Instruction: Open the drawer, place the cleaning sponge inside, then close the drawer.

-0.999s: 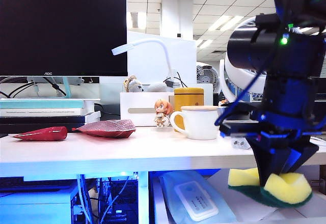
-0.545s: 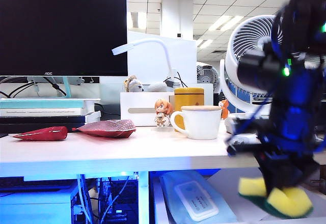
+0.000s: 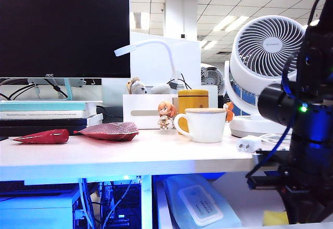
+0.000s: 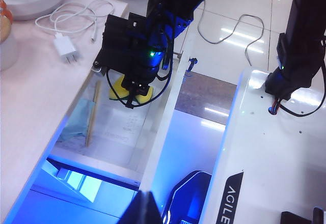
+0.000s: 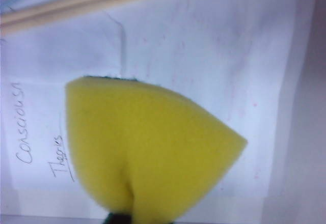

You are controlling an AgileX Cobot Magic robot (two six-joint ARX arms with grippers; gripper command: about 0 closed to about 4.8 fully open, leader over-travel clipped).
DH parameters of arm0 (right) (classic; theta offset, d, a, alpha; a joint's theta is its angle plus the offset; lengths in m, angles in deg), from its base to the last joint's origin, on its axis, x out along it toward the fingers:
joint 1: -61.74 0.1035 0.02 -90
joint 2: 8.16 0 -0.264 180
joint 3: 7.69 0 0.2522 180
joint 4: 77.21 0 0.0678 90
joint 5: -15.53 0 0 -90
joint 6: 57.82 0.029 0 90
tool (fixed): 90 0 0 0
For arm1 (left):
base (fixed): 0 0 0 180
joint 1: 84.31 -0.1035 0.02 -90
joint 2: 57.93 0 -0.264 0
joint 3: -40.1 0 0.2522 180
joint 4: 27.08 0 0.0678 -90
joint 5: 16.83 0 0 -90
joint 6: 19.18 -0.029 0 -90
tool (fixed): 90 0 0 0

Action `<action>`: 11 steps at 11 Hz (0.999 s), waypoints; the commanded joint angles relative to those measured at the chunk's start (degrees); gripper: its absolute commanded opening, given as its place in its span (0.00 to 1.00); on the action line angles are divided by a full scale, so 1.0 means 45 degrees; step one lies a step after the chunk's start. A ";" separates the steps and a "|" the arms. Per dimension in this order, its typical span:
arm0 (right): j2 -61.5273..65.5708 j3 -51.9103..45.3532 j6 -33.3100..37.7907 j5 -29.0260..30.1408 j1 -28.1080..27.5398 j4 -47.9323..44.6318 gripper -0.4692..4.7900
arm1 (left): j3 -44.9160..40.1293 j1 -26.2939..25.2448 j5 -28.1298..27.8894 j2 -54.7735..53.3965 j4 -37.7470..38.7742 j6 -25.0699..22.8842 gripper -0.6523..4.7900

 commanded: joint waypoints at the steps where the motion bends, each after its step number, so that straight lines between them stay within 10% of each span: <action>1: 0.0024 0.0053 -0.0078 0.0097 -0.0083 -0.0432 0.08 | 0.0049 0.0000 0.0049 0.0024 -0.0257 0.0219 0.11; 8: 0.0029 0.0117 -0.0068 0.0112 -0.0257 -0.1098 0.08 | 0.0049 0.0000 0.0049 0.0024 -0.0248 0.0267 0.11; 11: 0.0019 0.0578 -0.0044 0.0117 -0.0257 -0.0233 1.00 | 0.0049 0.0000 0.0049 0.0024 -0.0238 0.0364 0.11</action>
